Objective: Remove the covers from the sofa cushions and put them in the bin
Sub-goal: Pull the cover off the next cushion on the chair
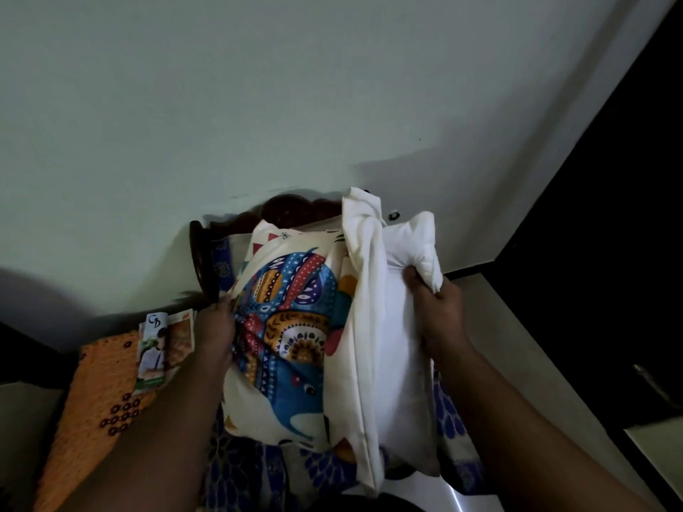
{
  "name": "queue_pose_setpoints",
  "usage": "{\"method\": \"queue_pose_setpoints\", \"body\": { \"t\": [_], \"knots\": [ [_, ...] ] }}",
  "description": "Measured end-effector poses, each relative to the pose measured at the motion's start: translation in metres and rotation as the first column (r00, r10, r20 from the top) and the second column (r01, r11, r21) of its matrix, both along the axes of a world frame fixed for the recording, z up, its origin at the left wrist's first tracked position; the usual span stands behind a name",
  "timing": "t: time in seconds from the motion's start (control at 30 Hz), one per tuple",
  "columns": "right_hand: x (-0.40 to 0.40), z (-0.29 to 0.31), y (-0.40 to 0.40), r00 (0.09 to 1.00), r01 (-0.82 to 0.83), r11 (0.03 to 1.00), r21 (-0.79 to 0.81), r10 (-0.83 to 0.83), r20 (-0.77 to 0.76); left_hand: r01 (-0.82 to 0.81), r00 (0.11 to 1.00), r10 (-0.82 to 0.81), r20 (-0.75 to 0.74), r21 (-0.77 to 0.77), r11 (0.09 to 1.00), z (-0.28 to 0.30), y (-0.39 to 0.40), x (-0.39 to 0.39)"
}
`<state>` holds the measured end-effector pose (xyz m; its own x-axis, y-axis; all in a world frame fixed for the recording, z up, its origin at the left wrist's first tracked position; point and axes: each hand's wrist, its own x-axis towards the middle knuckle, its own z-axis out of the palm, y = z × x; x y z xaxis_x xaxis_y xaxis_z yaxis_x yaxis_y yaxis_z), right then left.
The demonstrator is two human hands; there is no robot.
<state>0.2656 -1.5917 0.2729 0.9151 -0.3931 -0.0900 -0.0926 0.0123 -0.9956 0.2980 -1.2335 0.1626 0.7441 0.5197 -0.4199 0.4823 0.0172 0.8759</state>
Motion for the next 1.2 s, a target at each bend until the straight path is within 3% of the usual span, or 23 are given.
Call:
{"method": "queue_pose_setpoints", "body": {
  "t": [0.1, 0.13, 0.2, 0.23, 0.3, 0.37, 0.4, 0.53, 0.63, 0.73, 0.93, 1.13, 1.2],
  "knots": [
    [-0.003, 0.004, -0.010, 0.998, -0.054, 0.998, 0.019, 0.054, 0.045, 0.134, 0.991, -0.135, 0.003, 0.079, 0.988, 0.038, -0.023, -0.009],
    [-0.002, 0.004, -0.016, 0.994, -0.096, 0.995, 0.024, 0.095, 0.050, 0.197, 0.979, -0.198, 0.038, 0.034, 0.980, 0.049, -0.031, -0.008],
    [0.000, -0.001, -0.027, 0.979, -0.205, 0.977, 0.054, 0.204, 0.017, 0.290, 0.956, -0.266, 0.124, -0.268, 0.919, 0.068, -0.042, 0.001],
    [0.002, -0.005, -0.032, 0.965, -0.262, 0.963, 0.055, 0.263, -0.002, 0.295, 0.955, -0.265, 0.132, -0.336, 0.895, 0.076, -0.046, 0.007],
    [0.005, -0.012, -0.036, 0.921, -0.388, 0.920, 0.055, 0.389, -0.013, 0.322, 0.946, -0.295, 0.135, -0.276, 0.906, 0.076, -0.052, 0.022],
    [0.009, -0.014, -0.038, 0.871, -0.490, 0.871, 0.029, 0.490, 0.003, 0.213, 0.968, -0.194, 0.157, -0.115, 0.970, 0.079, -0.061, 0.024],
    [0.010, -0.014, -0.037, 0.864, -0.503, 0.864, -0.019, 0.503, -0.002, 0.160, 0.969, -0.135, 0.206, -0.108, 0.981, 0.078, -0.067, 0.024],
    [0.011, -0.020, -0.024, 0.975, -0.214, 0.944, -0.250, 0.222, 0.003, 0.070, 0.978, -0.042, 0.202, -0.134, 0.988, 0.068, -0.081, 0.030],
    [-0.005, -0.025, -0.014, 0.993, -0.090, 0.987, -0.137, 0.099, 0.062, -0.012, 0.996, 0.007, 0.092, 0.053, 0.999, 0.069, -0.068, 0.039],
    [-0.019, -0.030, -0.027, 0.989, 0.053, 0.996, -0.072, -0.042, 0.142, -0.099, 0.995, 0.098, 0.021, 0.058, 0.993, 0.053, -0.036, 0.045],
    [-0.034, -0.016, -0.038, 0.970, 0.109, 0.994, -0.031, -0.099, 0.221, -0.173, 0.964, 0.225, -0.141, 0.310, 0.935, 0.031, -0.025, 0.038],
    [-0.037, 0.000, -0.052, 0.948, 0.219, 0.972, 0.089, -0.233, 0.218, -0.198, 0.956, 0.246, -0.159, 0.271, 0.942, 0.015, 0.011, 0.038],
    [-0.030, -0.003, -0.059, 0.935, 0.282, 0.953, 0.112, -0.299, 0.190, -0.015, 0.986, 0.034, -0.161, 0.116, 0.993, 0.014, -0.007, 0.033]
  ]
}}
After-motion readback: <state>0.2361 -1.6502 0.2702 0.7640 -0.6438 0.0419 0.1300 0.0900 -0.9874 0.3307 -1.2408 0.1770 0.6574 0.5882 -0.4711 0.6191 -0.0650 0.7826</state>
